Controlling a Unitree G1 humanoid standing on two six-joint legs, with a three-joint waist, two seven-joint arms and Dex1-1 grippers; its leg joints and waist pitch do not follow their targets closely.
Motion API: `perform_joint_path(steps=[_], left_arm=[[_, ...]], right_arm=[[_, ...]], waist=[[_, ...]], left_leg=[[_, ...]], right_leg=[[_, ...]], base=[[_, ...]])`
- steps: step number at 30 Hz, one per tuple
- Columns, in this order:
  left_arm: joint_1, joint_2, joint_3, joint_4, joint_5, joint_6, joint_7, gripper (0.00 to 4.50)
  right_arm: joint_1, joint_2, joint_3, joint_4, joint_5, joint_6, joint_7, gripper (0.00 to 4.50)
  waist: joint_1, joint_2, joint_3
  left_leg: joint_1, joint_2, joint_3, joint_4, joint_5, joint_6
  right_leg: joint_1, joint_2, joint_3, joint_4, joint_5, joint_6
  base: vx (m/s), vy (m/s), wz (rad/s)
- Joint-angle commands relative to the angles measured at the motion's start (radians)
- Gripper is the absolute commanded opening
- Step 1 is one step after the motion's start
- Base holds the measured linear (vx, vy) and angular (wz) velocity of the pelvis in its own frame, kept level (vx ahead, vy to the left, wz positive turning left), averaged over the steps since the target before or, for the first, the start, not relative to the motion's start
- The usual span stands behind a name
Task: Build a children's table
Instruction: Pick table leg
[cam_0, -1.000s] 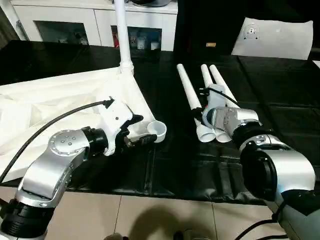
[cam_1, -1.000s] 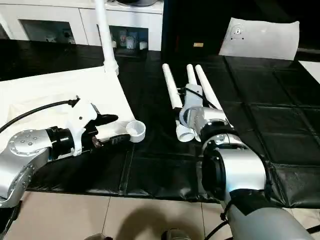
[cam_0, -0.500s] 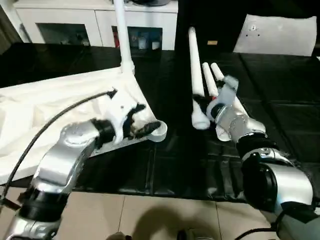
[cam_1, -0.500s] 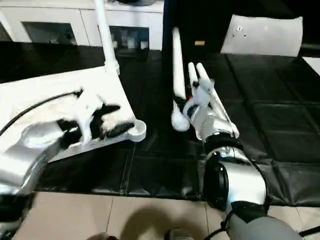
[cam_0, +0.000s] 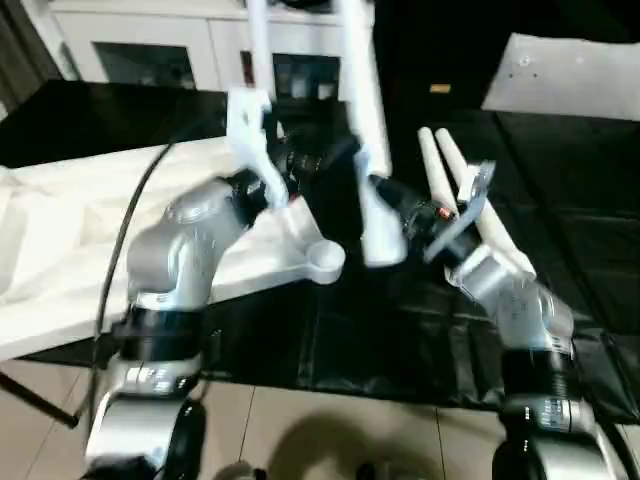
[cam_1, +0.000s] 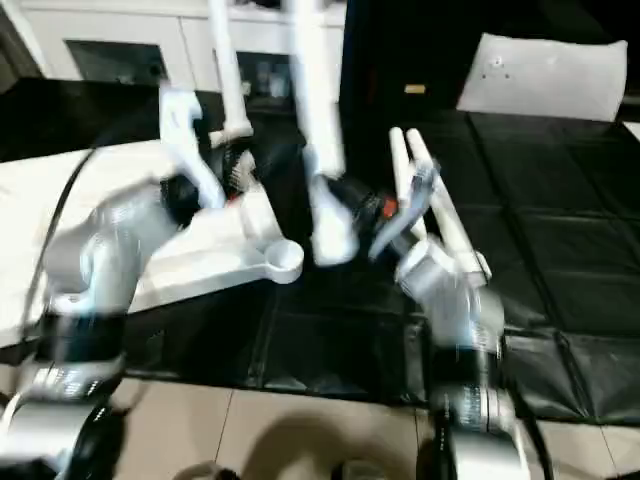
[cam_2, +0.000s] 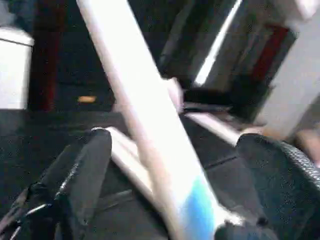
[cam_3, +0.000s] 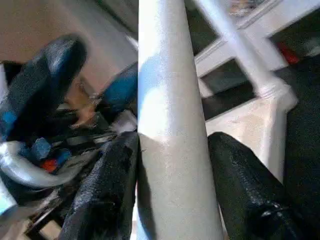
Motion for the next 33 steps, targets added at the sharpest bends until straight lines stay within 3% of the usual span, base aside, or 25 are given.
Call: perform_joint_path(steps=[1, 4, 7, 11, 17, 21, 25, 26, 33], left_arm=[[-0.020, -0.020, 0.037, 0.024, -0.053, 0.046, 0.022, 4.48], [-0.038, -0.046, 0.067, 0.035, -0.090, 0.073, 0.035, 4.50], [-0.048, -0.063, 0.087, 0.025, -0.160, 0.121, 0.023, 4.50], [-0.039, -0.067, 0.091, 0.010, -0.188, 0.129, 0.016, 4.29], [-0.022, -0.068, 0.093, -0.016, -0.191, 0.129, 0.031, 4.07], [-0.001, -0.078, 0.099, -0.030, -0.187, 0.111, 0.074, 4.07], [0.009, -0.083, 0.099, -0.032, -0.180, 0.098, 0.091, 4.07], [0.019, -0.085, 0.091, -0.032, -0.162, 0.085, 0.102, 4.07], [0.029, -0.099, 0.099, -0.045, -0.177, 0.082, 0.132, 4.07]], right_arm=[[0.016, 0.004, 0.024, -0.090, 0.042, 0.031, 0.026, 1.81], [0.038, 0.002, 0.037, -0.135, 0.059, 0.056, 0.024, 1.81], [0.060, -0.003, 0.051, -0.184, 0.085, 0.082, 0.018, 1.81], [0.067, -0.001, 0.055, -0.199, 0.083, 0.083, 0.005, 1.81], [0.058, -0.001, 0.088, -0.199, -0.022, -0.021, -0.053, 1.81], [0.051, 0.004, 0.135, -0.213, -0.107, -0.108, -0.093, 1.81], [0.052, 0.004, 0.165, -0.223, -0.140, -0.135, -0.103, 1.81], [0.058, 0.000, 0.202, -0.233, -0.190, -0.175, -0.111, 1.81], [0.068, -0.009, 0.264, -0.240, -0.272, -0.245, -0.127, 1.81]], waist=[[0.006, -0.001, -0.084], [0.006, -0.002, -0.084], [0.008, 0.001, -0.083], [0.010, -0.001, -0.086], [0.012, 0.000, -0.091], [0.012, -0.002, -0.088], [0.011, -0.004, -0.086], [0.011, -0.004, -0.086], [0.008, -0.003, -0.087]], left_leg=[[0.004, 0.015, -0.001, -0.064, -0.140, 0.038], [0.001, 0.015, -0.004, -0.066, -0.129, 0.036], [0.003, 0.016, -0.005, -0.067, -0.137, 0.029], [0.001, 0.020, -0.006, -0.069, -0.113, 0.035], [-0.002, 0.026, -0.004, -0.065, -0.052, 0.051], [-0.004, 0.027, -0.004, -0.066, -0.065, 0.047], [-0.004, 0.027, -0.004, -0.068, -0.086, 0.039], [-0.003, 0.027, -0.005, -0.068, -0.089, 0.040], [-0.005, 0.025, -0.005, -0.067, -0.082, 0.040]], right_leg=[[0.065, -0.054, 0.028, -0.086, -0.232, -0.215], [0.065, -0.053, 0.027, -0.089, -0.249, -0.194], [0.062, -0.054, 0.026, -0.091, -0.264, -0.192], [0.063, -0.056, 0.023, -0.088, -0.220, -0.197], [0.065, -0.062, 0.018, -0.077, -0.104, -0.222], [0.067, -0.064, 0.016, -0.078, -0.125, -0.217], [0.068, -0.065, 0.017, -0.082, -0.156, -0.207], [0.067, -0.064, 0.017, -0.083, -0.166, -0.199], [0.068, -0.063, 0.018, -0.080, -0.146, -0.194]], base=[[0.000, 0.000, 0.00], [0.000, 0.000, 0.00], [0.000, 0.000, 0.00], [0.000, 0.000, 0.00], [0.000, 0.000, 0.00], [0.000, 0.000, 0.00], [0.000, 0.000, 0.00], [0.000, 0.000, 0.00], [0.000, 0.000, 0.00]])
